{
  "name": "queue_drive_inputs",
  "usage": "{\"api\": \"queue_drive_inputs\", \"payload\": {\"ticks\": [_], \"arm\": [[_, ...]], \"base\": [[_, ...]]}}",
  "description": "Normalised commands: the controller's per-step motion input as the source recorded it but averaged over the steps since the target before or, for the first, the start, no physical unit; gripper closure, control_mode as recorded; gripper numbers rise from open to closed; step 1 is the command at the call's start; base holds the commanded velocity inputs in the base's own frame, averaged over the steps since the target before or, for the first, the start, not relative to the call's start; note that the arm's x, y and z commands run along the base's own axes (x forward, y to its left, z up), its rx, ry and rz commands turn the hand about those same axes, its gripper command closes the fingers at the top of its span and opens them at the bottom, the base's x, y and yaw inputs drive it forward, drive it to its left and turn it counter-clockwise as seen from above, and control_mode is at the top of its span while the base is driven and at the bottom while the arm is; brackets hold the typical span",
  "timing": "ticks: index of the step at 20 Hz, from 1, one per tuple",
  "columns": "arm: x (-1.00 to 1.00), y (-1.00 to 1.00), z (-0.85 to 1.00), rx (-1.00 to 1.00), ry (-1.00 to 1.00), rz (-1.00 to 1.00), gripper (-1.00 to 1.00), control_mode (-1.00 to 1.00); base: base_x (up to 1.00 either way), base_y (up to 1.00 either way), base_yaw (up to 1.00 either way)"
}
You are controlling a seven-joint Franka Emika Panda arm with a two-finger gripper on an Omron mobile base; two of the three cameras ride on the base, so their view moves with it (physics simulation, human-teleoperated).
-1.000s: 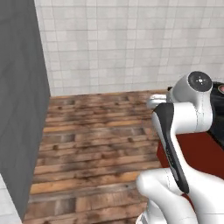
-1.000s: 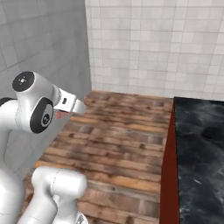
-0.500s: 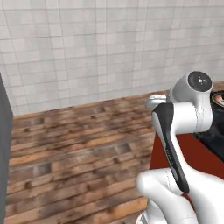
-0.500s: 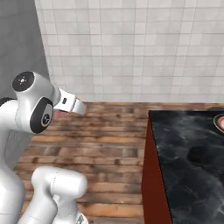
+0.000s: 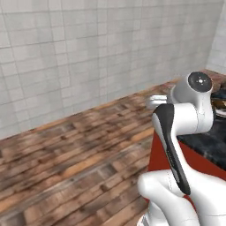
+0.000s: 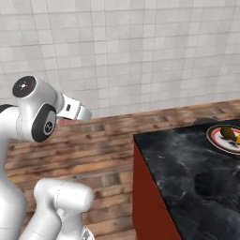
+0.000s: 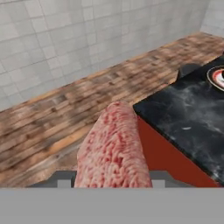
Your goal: Take the cheese, steak, and avocado from the fridge and place them on the plate on the dining counter to create an appetizer plate.
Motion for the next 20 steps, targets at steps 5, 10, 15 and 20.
{"api": "queue_drive_inputs", "payload": {"ticks": [5,10,15,20], "arm": [[0.00,0.00,0.00,0.00,0.00,0.00,1.00,1.00],[0.00,0.00,0.00,0.00,0.00,0.00,1.00,1.00],[0.00,0.00,0.00,0.00,0.00,0.00,1.00,1.00],[0.00,0.00,0.00,0.00,0.00,0.00,1.00,1.00]], "base": [[0.39,0.59,-0.53],[0.08,0.60,-0.65],[0.00,0.59,-0.69],[0.00,0.78,-0.60]]}}
